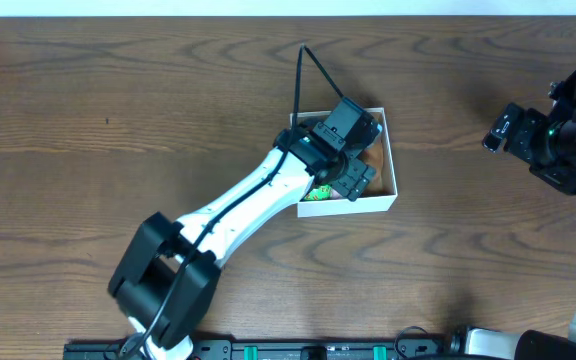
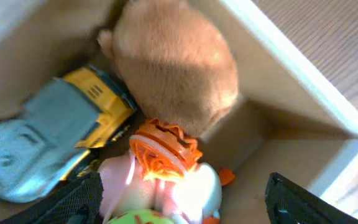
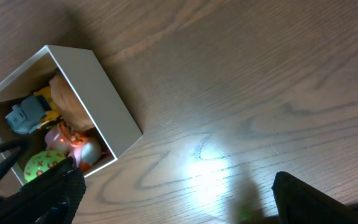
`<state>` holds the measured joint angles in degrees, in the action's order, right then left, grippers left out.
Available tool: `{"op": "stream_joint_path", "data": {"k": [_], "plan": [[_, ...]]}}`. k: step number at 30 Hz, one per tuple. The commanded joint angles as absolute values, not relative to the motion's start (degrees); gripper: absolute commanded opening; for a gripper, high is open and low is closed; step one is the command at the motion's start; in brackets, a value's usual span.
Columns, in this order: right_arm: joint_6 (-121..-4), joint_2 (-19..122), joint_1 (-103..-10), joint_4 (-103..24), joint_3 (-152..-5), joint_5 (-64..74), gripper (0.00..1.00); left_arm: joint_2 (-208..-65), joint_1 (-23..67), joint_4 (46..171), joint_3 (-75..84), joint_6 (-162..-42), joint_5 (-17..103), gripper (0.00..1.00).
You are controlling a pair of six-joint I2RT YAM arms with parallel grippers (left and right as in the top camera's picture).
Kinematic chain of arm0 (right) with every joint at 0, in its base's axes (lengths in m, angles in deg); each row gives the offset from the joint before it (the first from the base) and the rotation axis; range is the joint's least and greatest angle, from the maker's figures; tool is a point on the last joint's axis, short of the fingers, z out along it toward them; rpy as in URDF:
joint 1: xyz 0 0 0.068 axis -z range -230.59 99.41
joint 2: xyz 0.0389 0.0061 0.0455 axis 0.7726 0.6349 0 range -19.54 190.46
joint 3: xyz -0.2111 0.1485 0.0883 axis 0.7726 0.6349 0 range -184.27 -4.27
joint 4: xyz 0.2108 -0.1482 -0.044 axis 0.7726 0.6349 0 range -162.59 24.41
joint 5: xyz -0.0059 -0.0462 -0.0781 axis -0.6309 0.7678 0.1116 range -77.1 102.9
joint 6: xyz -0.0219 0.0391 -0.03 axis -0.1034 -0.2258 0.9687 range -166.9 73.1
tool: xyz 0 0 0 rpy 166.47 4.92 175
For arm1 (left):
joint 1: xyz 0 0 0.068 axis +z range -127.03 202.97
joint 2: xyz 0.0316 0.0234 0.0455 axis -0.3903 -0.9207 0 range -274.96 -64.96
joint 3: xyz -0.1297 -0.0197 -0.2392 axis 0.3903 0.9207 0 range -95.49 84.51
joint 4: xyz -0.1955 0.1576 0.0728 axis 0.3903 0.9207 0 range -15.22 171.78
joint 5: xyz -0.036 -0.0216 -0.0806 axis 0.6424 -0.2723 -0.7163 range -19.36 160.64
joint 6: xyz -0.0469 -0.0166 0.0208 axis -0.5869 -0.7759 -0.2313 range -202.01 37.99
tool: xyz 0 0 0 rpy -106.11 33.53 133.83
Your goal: Pack container
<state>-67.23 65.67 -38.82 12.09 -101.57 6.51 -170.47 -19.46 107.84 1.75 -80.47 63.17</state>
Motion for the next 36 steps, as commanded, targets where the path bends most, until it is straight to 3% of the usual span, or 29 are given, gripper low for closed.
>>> {"op": "stream_joint_path", "data": {"k": [1, 7, 10, 15, 24, 36], "plan": [[-66.34, 64.57, -38.67, 11.59, -101.55, 7.06, 0.99, -163.43, -19.16, 108.32, 0.2, -81.06, 66.14, 0.85], [-58.95, 64.31, -38.67, 6.3, -101.55, 1.18, 0.98, -151.02, -19.14, 114.0, 0.2, -85.13, 81.95, 0.9], [-50.45, 62.24, -38.67, 3.61, -101.57, -2.65, 0.87, -143.24, -18.76, 119.36, 0.2, -87.22, 89.49, 0.93], [-45.84, 53.06, -39.1, -1.94, -101.57, -5.01, 0.9, -129.42, -15.86, 128.86, 0.2, -94.5, 97.2, 0.97], [-43.98, 35.33, -39.08, -3.14, -101.55, -8.55, 0.97, -110.87, -6.68, 138.39, 0.2, -102.06, 97.51, 0.98], [-44.04, 28.34, -39.08, 3.19, -101.55, -8.38, 0.99, -108.68, -3.07, 148.12, 0.33, -102.06, 100.26, 0.98]]}}
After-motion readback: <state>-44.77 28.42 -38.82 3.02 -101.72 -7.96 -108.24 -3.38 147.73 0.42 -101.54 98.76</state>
